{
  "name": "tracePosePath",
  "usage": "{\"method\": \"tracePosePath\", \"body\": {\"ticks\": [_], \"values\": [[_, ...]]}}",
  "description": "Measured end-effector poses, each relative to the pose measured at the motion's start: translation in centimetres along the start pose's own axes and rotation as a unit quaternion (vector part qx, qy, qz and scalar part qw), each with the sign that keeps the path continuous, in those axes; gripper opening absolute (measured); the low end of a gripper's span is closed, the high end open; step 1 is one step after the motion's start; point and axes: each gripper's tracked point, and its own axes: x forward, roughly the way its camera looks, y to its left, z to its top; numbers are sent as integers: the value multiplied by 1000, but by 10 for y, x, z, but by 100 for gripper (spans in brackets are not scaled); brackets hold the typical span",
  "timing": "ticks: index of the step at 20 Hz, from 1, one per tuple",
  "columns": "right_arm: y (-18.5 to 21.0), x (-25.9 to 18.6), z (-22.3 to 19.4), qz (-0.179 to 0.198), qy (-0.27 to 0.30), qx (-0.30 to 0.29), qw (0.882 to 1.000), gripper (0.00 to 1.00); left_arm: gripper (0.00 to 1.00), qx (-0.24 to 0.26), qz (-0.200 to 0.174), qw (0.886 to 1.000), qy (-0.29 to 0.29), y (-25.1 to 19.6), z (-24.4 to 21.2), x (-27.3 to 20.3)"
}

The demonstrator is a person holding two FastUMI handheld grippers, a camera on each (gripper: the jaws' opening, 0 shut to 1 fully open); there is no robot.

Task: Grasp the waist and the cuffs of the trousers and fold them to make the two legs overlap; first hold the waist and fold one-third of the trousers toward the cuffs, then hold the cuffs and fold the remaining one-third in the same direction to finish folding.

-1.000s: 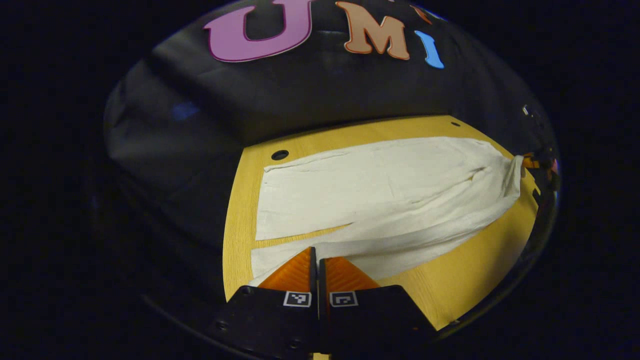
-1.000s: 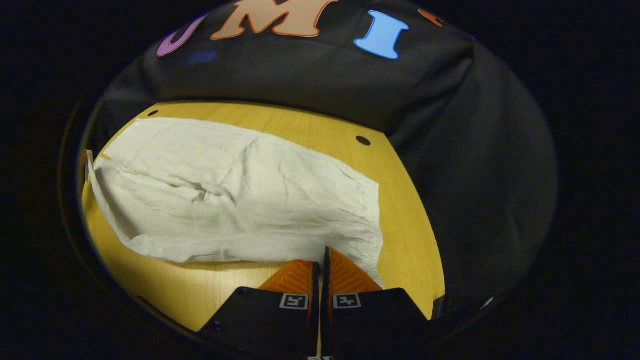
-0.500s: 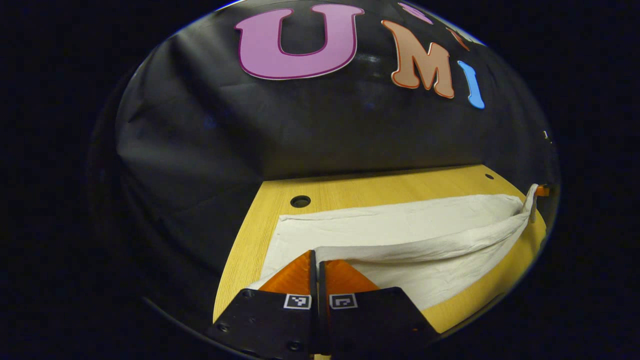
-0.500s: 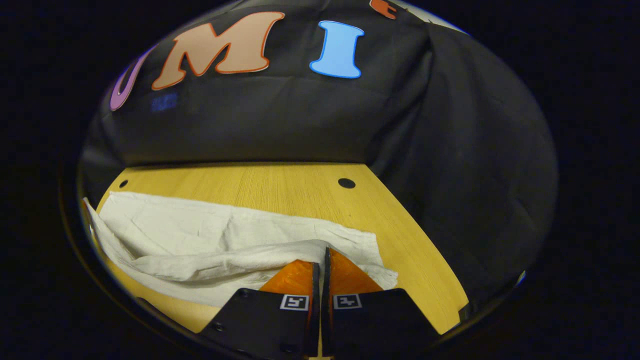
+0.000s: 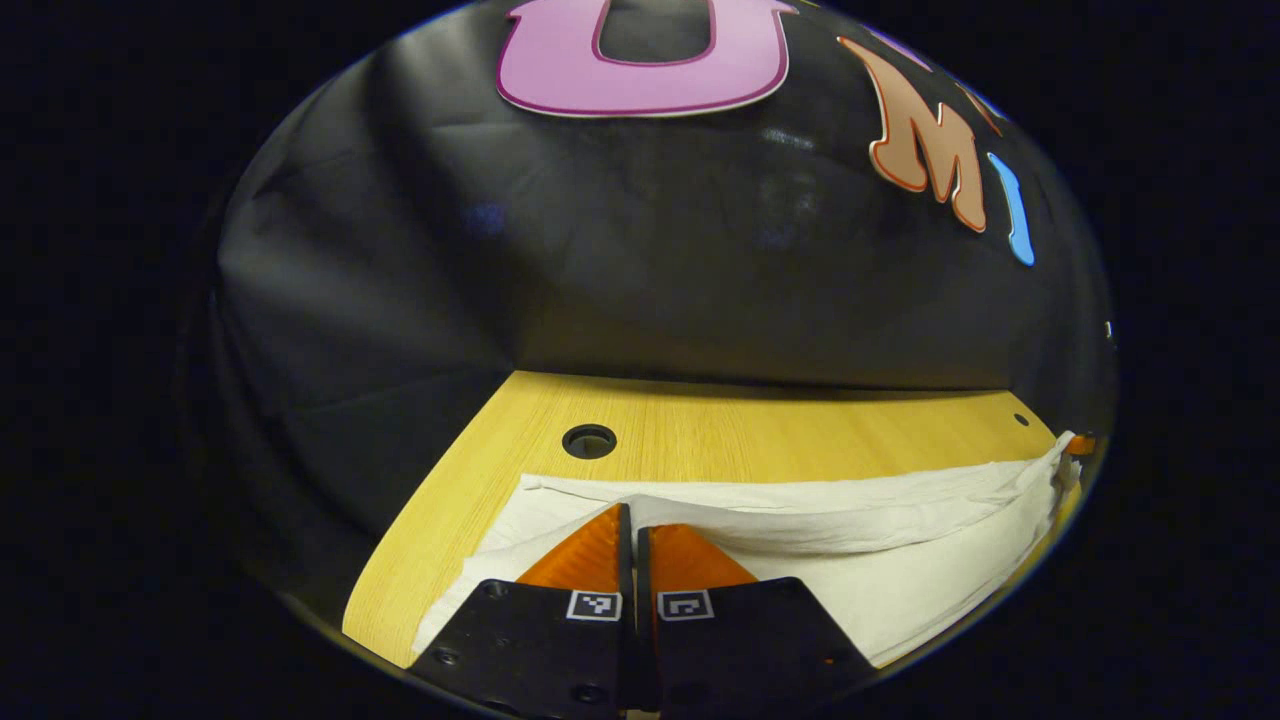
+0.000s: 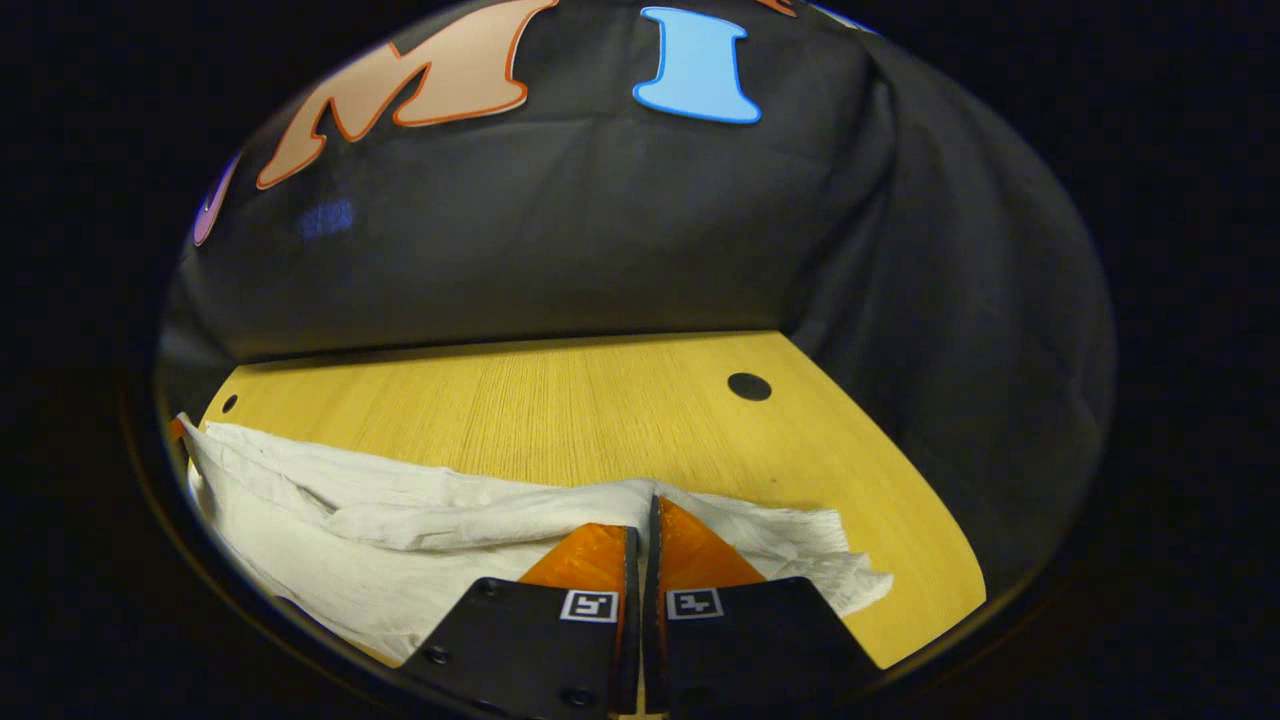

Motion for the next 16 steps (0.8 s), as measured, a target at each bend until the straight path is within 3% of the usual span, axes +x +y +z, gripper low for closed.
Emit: {"method": "tracePosePath", "body": {"ticks": [5,7,9,10,11,12,16], "values": [[0,28,-12,21,22,18,999,5,0,7,20,1000,7,7,-12,17],[0,28,-10,35,25,26,999,11,3,2,29,1000,6,9,-11,16],[-5,19,-4,43,22,32,998,21,66,-10,33,999,11,5,-9,13],[-9,14,1,44,16,35,998,47,98,-11,40,999,16,4,-13,10],[-16,6,7,41,9,37,998,74,93,-12,42,999,23,1,-13,2],[-27,-1,13,35,1,40,999,100,95,-17,35,999,26,-4,-11,-3],[-69,-36,24,14,-11,62,998,98,96,-44,10,999,-1,-23,14,-27]]}}
